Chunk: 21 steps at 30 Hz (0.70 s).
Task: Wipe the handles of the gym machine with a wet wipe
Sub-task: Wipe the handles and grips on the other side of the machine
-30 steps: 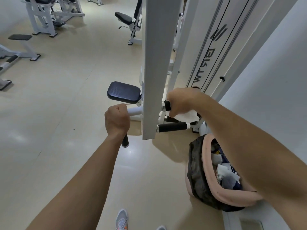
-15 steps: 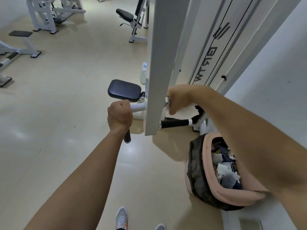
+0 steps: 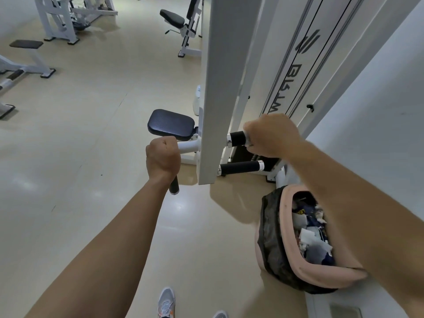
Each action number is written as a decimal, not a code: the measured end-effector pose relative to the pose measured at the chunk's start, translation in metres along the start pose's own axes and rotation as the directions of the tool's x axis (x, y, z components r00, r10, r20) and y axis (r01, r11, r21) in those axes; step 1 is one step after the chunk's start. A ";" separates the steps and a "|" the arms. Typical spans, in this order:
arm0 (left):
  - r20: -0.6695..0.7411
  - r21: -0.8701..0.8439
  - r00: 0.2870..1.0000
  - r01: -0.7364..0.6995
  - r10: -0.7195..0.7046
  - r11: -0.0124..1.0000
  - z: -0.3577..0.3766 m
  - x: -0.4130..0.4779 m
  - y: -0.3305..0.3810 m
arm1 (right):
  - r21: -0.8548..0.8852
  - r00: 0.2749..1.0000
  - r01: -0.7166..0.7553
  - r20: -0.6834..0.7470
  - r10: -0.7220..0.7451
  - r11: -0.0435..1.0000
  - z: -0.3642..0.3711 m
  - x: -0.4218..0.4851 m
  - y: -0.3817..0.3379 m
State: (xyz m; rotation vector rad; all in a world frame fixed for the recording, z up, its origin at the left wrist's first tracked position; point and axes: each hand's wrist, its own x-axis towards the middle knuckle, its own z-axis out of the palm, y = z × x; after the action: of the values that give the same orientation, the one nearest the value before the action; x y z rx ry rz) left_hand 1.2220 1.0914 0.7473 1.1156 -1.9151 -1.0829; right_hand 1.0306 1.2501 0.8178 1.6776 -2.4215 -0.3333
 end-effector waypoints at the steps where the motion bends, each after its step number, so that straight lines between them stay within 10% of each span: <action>1: -0.008 0.008 1.000 -0.005 0.005 1.000 -0.001 0.002 -0.001 | 0.125 0.981 -0.049 0.190 0.024 0.991 -0.012 0.007 0.006; 3: -0.009 0.054 0.999 -0.032 0.033 0.998 -0.002 0.004 -0.004 | 0.304 0.849 -0.219 0.527 0.027 0.927 -0.035 0.017 0.014; 6: -0.012 0.118 0.998 -0.066 0.068 0.991 -0.005 0.009 -0.011 | 0.310 0.811 -0.222 0.586 -0.002 0.924 -0.040 0.022 0.009; 10: 0.007 0.150 0.995 -0.102 0.102 0.983 -0.006 0.017 -0.008 | -0.008 0.997 -0.074 0.003 0.074 0.997 -0.004 0.010 -0.011; 14: -0.018 0.028 0.999 -0.043 0.044 0.999 0.000 0.011 -0.003 | -0.100 0.935 -0.116 -0.345 0.074 0.988 0.021 0.003 -0.019; 17: -0.013 0.046 0.999 -0.044 0.045 0.998 0.003 0.011 -0.003 | -0.014 0.999 -0.039 -0.006 0.038 0.999 -0.004 0.013 -0.015; 21: -0.013 0.055 0.998 -0.065 0.066 0.996 0.003 0.004 -0.002 | 0.234 0.827 -0.136 0.562 -0.019 0.963 -0.040 0.038 -0.016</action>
State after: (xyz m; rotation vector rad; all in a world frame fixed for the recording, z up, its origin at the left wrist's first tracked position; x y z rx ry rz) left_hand 1.2184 1.0877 0.7449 1.0795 -1.9661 -0.9904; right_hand 1.0430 1.2058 0.8523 1.7998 -3.0580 -0.5902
